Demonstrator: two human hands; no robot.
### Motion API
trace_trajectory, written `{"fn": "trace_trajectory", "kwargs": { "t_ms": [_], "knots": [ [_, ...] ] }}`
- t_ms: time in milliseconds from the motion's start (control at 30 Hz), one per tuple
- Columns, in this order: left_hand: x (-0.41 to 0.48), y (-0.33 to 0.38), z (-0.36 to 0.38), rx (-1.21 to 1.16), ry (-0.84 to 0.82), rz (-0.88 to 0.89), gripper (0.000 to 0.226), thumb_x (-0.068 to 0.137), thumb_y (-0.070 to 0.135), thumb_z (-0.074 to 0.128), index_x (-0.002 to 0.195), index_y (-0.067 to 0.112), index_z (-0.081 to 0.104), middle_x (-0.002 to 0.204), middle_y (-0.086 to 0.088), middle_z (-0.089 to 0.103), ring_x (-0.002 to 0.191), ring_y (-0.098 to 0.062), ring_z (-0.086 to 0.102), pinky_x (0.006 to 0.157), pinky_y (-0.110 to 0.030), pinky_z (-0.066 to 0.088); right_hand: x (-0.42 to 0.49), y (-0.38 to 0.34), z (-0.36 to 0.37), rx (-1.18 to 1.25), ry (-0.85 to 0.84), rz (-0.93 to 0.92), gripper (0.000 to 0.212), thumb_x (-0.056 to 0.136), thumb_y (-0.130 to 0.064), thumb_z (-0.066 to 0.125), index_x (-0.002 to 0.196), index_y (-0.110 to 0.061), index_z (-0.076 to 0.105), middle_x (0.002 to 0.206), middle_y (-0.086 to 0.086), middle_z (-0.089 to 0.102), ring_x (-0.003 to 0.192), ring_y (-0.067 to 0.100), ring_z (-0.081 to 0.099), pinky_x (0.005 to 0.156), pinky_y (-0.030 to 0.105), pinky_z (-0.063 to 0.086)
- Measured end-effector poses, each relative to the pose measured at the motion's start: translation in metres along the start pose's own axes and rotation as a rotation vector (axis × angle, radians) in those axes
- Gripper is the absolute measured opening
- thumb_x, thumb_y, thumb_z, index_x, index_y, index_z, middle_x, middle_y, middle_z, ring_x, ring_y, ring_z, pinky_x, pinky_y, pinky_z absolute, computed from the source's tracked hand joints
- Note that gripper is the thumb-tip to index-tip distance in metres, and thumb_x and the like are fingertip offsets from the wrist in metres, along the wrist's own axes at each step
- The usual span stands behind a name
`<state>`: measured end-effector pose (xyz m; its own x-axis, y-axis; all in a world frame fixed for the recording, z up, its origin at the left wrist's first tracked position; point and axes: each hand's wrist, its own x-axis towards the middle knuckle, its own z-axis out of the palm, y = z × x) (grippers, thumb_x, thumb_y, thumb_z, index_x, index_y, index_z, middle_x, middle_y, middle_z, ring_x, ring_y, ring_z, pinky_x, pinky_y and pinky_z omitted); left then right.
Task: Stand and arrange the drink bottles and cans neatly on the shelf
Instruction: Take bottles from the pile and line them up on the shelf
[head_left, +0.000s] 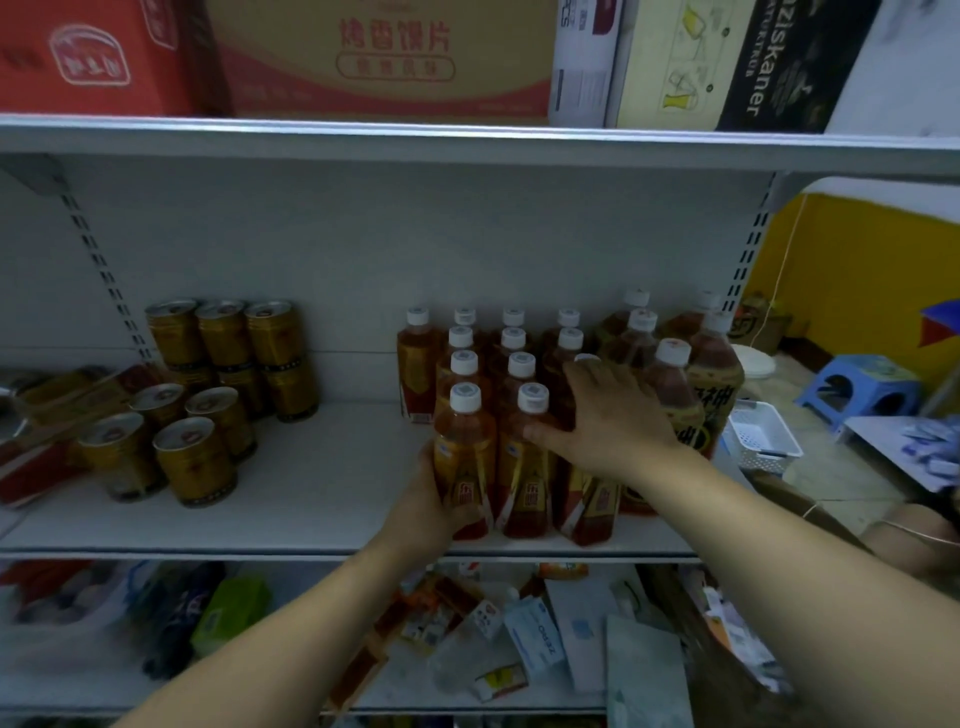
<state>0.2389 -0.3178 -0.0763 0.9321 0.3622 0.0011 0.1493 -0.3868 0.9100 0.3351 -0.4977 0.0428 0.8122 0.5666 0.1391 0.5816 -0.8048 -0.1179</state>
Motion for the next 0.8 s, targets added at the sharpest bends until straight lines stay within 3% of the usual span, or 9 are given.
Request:
{"fn": "trace_trajectory", "kwargs": {
  "t_ms": [233,367,533,633,733,800],
  "knots": [
    [0.002,0.006,-0.011,0.111,-0.081,-0.049,0.107,0.075,0.025,0.078,0.149,0.027,0.001,0.137,0.013,0.035,0.133,-0.012,0.037,0.107,-0.030,0.033,0.002,-0.001,0.000,0.011,-0.073,-0.005,0.083,0.085,-0.075,0.041,0.144,-0.016,0.040,0.160,0.005,0.013,0.143,0.032,0.018,0.109,0.042,0.030],
    [0.001,0.027,-0.035,0.319,-0.254,-0.131,0.105,0.081,0.033,0.072,0.150,0.028,-0.007,0.149,0.004,0.031,0.138,-0.021,0.033,0.108,-0.030,0.030,0.003,-0.002,-0.010,-0.005,-0.154,0.019,0.088,0.080,-0.079,0.043,0.147,-0.023,0.033,0.160,0.004,0.013,0.144,0.032,0.019,0.110,0.046,0.031],
    [0.003,0.045,-0.094,0.544,-0.236,-0.167,0.087,0.087,0.046,0.062,0.152,0.030,0.006,0.158,0.001,0.020,0.140,-0.023,0.029,0.111,-0.033,0.028,0.012,-0.032,-0.026,-0.009,-0.046,0.008,0.081,0.079,-0.076,0.048,0.142,-0.027,0.037,0.148,0.004,0.037,0.135,0.031,0.034,0.105,0.044,0.034],
    [-0.004,0.042,-0.143,0.621,-0.180,-0.140,0.081,0.087,0.048,0.061,0.151,0.031,0.014,0.157,0.001,0.021,0.139,-0.022,0.030,0.109,-0.031,0.030,0.022,-0.074,-0.033,0.014,-0.014,-0.047,0.067,0.082,-0.070,0.050,0.131,-0.025,0.049,0.134,0.004,0.051,0.121,0.028,0.048,0.092,0.038,0.040],
    [-0.021,0.027,-0.202,0.657,-0.105,-0.130,0.075,0.086,0.047,0.062,0.149,0.031,0.024,0.153,0.003,0.031,0.134,-0.020,0.038,0.105,-0.029,0.036,0.039,-0.130,-0.030,0.039,-0.033,-0.104,0.063,0.084,-0.066,0.051,0.130,-0.024,0.051,0.134,0.006,0.053,0.119,0.029,0.051,0.096,0.038,0.043],
    [-0.037,0.014,-0.242,0.702,-0.082,-0.105,0.064,0.087,0.042,0.061,0.143,0.026,0.036,0.137,0.004,0.048,0.122,-0.017,0.049,0.092,-0.025,0.043,0.051,-0.173,-0.022,0.020,-0.043,-0.139,0.064,0.085,-0.065,0.051,0.134,-0.022,0.048,0.139,0.008,0.050,0.123,0.030,0.050,0.098,0.037,0.043]
  ]
}}
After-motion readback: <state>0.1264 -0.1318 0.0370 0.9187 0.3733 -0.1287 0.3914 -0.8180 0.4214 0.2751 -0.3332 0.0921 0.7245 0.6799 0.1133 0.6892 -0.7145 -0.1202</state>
